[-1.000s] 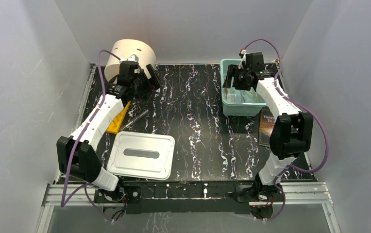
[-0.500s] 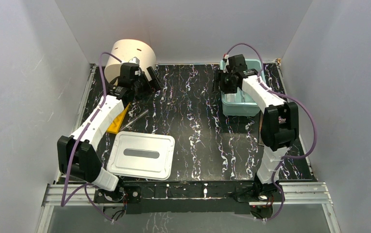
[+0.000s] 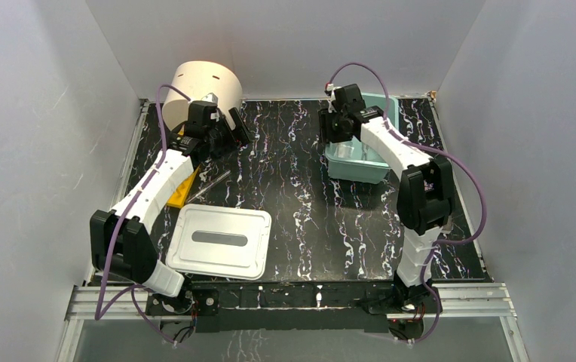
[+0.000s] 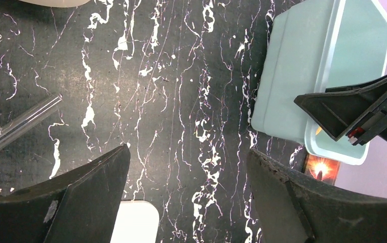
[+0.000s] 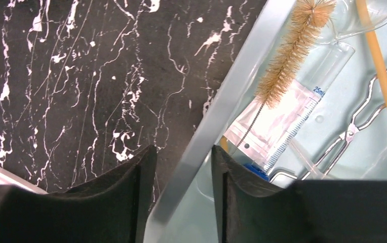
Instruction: Organize the chemistry lab equipment
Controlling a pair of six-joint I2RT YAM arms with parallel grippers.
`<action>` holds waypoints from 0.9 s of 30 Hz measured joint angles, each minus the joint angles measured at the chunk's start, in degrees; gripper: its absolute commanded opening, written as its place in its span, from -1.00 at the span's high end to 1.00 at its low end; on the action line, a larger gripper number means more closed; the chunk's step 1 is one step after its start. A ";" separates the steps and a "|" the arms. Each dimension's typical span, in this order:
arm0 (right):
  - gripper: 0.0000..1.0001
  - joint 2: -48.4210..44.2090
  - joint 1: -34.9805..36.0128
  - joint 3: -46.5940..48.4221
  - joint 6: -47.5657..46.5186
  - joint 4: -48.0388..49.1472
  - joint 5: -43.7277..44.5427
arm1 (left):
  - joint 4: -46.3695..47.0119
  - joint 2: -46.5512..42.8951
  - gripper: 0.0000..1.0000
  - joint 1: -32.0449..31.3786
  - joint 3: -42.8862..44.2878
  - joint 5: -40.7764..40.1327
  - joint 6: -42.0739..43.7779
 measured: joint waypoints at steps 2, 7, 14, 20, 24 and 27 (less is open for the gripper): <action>0.09 0.07 0.70 0.09 -0.17 0.02 -0.20 | 0.02 0.00 -0.66 0.00 -0.04 0.07 0.00; 0.27 0.28 1.81 0.28 -0.57 0.02 -0.87 | 0.04 0.00 -0.66 0.00 -0.15 0.15 -0.02; 0.23 0.96 2.43 1.31 -1.46 -0.31 -2.36 | 0.02 0.00 -0.65 0.00 -0.20 0.17 -0.20; -0.16 1.97 3.39 4.46 -1.14 -2.60 -0.68 | 0.04 0.00 -0.65 0.00 -0.20 0.15 -0.17; -0.22 2.64 3.82 9.27 -0.17 -4.46 1.73 | -0.33 0.00 -0.66 0.00 0.11 -0.07 0.02; -0.22 2.51 3.80 12.72 0.81 -5.27 2.69 | -1.31 0.00 -0.67 -0.02 1.51 -1.03 0.59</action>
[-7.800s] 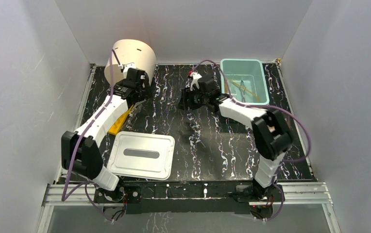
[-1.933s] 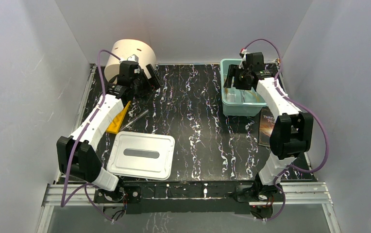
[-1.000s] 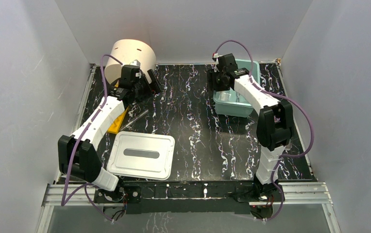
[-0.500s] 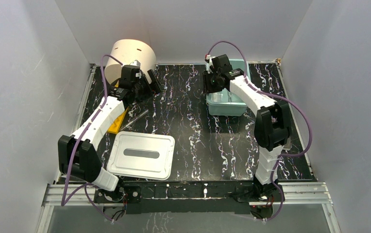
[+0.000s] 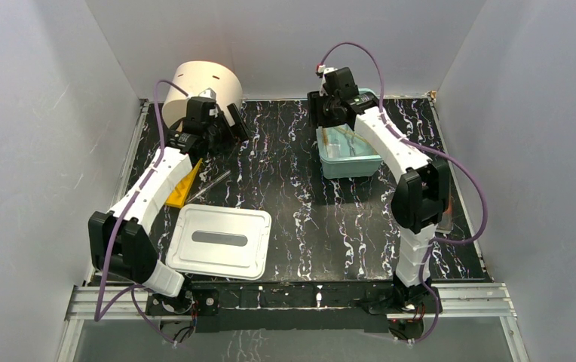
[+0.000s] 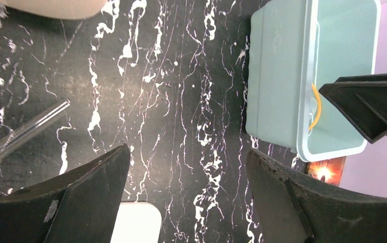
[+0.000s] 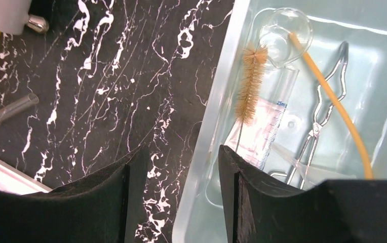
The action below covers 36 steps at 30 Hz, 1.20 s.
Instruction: Organize the chemistry lab equipment
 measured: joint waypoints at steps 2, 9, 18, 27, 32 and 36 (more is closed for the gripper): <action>-0.22 -0.57 0.00 0.68 0.61 0.02 0.46 | -0.98 -0.04 -0.69 0.00 1.79 -1.55 0.52; -0.22 -7.04 1.97 -2.58 0.83 -0.15 0.59 | -1.99 -1.33 -0.78 0.00 8.24 -9.25 6.43; -0.22 -9.42 18.10 -8.72 -4.96 2.10 -0.90 | -4.76 -3.23 -0.92 0.02 17.64 -25.35 11.91; -0.06 -5.99 29.27 -21.62 -14.19 7.54 -4.48 | -3.74 -5.38 -0.95 0.07 17.14 -24.37 12.33; 0.04 -1.99 31.61 -22.36 -15.19 10.60 -6.69 | -3.39 -5.38 -0.95 0.07 15.04 -21.00 10.71; 0.04 1.20 30.99 -20.61 -15.13 11.43 -6.82 | -3.19 -5.38 -0.96 0.07 13.66 -19.15 9.84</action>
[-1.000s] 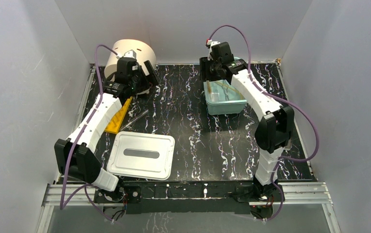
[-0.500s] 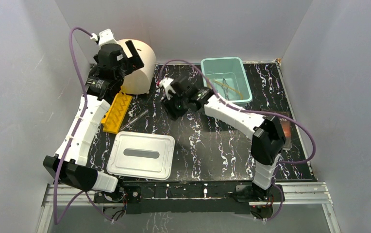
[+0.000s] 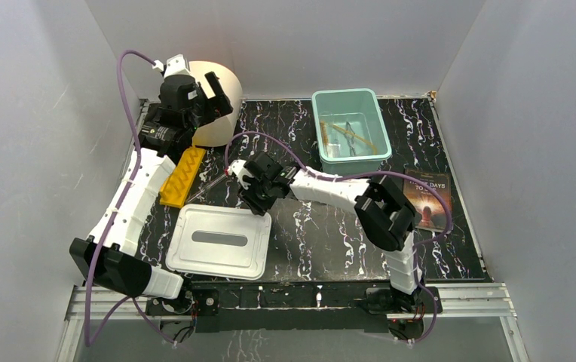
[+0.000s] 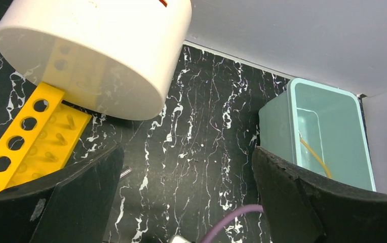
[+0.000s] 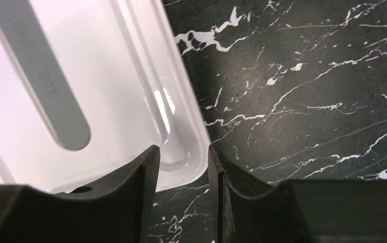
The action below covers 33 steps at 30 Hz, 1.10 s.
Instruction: Organize the chemistry lab equipment
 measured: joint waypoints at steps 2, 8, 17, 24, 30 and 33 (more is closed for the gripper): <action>0.06 1.57 -0.17 0.76 0.00 0.39 0.57 | -0.02 0.00 -0.97 0.00 -0.31 0.50 -0.07; 0.06 3.39 -0.44 0.76 -1.16 1.33 1.27 | 0.85 0.04 -0.97 0.00 -0.31 0.81 1.14; 0.17 6.05 -0.39 0.90 -2.97 1.46 -0.13 | 0.37 0.22 -0.97 0.00 -0.26 -2.14 1.66; 0.67 7.69 -0.33 3.52 -4.90 1.29 0.15 | -0.20 0.90 -0.97 0.00 -0.26 -2.58 1.79; 0.85 5.95 0.15 0.90 -6.93 2.71 3.39 | -0.22 0.90 -0.97 0.00 -0.07 -2.54 1.86; 0.88 2.05 0.11 -4.17 -9.73 2.51 5.35 | -0.15 0.90 -0.97 0.00 0.07 -2.54 1.99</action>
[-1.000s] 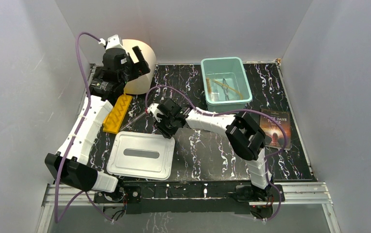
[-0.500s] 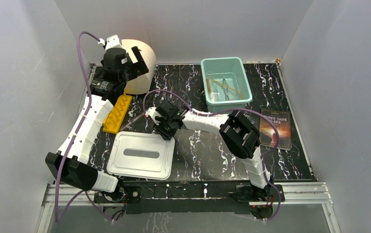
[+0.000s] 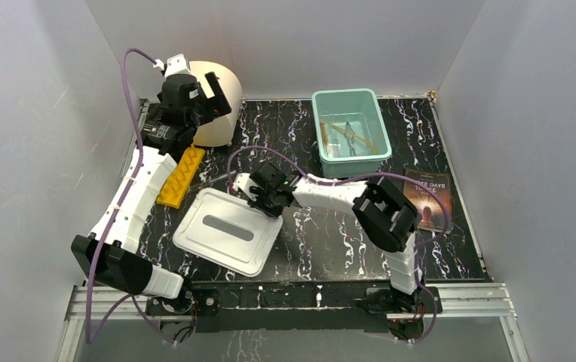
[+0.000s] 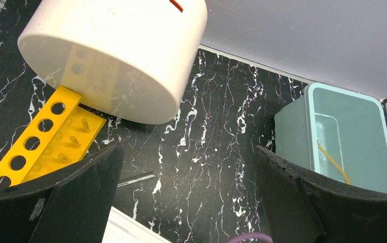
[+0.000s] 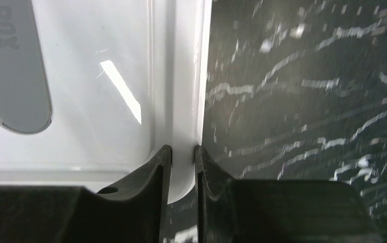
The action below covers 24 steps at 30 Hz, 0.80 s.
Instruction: Organize the chemistry lab equipment
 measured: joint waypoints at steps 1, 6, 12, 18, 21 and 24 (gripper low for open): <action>0.89 -2.12 -0.07 -2.73 -1.33 -0.39 0.46 | 0.00 0.00 -0.97 0.00 0.02 0.00 0.00; 1.00 -7.72 -0.28 -9.46 -4.98 -1.99 1.40 | 0.00 0.02 -0.97 0.00 0.02 0.26 -0.13; 1.00 -12.44 -0.35 -13.55 -4.66 -2.25 4.48 | 0.74 0.33 -0.97 0.00 -0.39 1.95 -1.55; 1.00 -17.42 -1.81 -18.05 0.83 -1.09 6.51 | 1.40 0.44 -0.97 0.00 -5.75 4.94 -5.42; 1.00 -19.78 -3.43 -19.85 3.58 -0.96 7.41 | 0.48 0.59 -0.97 0.00 -8.57 5.70 -7.45; 1.00 -21.38 -4.76 -21.05 6.23 -1.01 8.72 | -0.59 0.59 -0.96 0.00 -10.29 5.86 -9.25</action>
